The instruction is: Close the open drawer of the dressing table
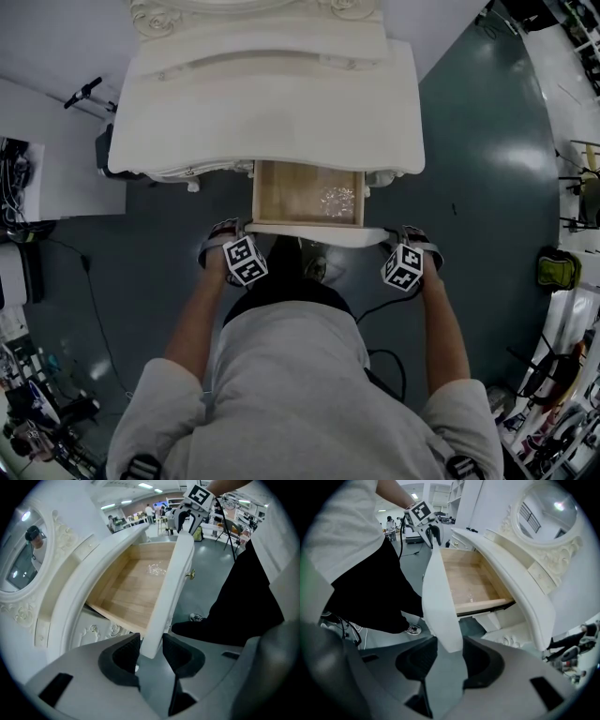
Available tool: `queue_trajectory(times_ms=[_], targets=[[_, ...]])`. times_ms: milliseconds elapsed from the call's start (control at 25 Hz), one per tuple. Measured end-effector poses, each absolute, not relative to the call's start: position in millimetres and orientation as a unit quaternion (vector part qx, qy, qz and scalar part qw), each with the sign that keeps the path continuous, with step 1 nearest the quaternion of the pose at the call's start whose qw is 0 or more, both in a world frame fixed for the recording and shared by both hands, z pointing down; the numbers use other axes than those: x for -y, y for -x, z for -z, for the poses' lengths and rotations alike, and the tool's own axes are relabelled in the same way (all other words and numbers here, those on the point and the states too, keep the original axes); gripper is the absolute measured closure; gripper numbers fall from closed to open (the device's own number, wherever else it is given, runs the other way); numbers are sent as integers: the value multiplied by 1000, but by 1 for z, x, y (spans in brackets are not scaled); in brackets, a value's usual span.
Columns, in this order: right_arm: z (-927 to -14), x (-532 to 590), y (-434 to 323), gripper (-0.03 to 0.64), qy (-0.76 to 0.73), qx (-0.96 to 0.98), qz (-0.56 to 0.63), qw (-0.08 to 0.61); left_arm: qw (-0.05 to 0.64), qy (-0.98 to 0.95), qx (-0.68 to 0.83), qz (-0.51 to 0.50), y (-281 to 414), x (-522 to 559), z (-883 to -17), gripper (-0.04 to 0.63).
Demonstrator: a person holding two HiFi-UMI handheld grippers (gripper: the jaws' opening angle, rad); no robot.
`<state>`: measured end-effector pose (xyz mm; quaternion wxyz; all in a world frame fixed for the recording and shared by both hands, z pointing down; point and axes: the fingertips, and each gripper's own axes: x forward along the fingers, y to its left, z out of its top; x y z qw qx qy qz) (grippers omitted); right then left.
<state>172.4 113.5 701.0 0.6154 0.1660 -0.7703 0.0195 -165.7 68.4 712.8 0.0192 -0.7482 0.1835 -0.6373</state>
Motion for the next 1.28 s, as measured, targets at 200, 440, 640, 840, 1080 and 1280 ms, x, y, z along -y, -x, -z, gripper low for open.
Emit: queue_trajectory(times_ms=[200,440,640,840,1080,1280], targets=[[-700,-108,-173,443,-166,771,-19,614,18,747,-179,641,166,-64,-713,448],[-701,-105,-173,442,-168,771,-22,614,22,747,-179,639,166,-63,-714,448],[-702,-98,-173,440,-171,769,-21,616,19,750,-178,637,165,-58,-716,448],[-703,-93,-173,440,-168,768,-21,617,18,749,-176,638,165,-52,-718,448],[-703,-85,-176,440,-166,767,-21,620,20,749,-174,639,163,-46,-716,448],[-703,-80,-176,440,-168,765,-21,622,23,750,-177,637,161,-39,-717,448]])
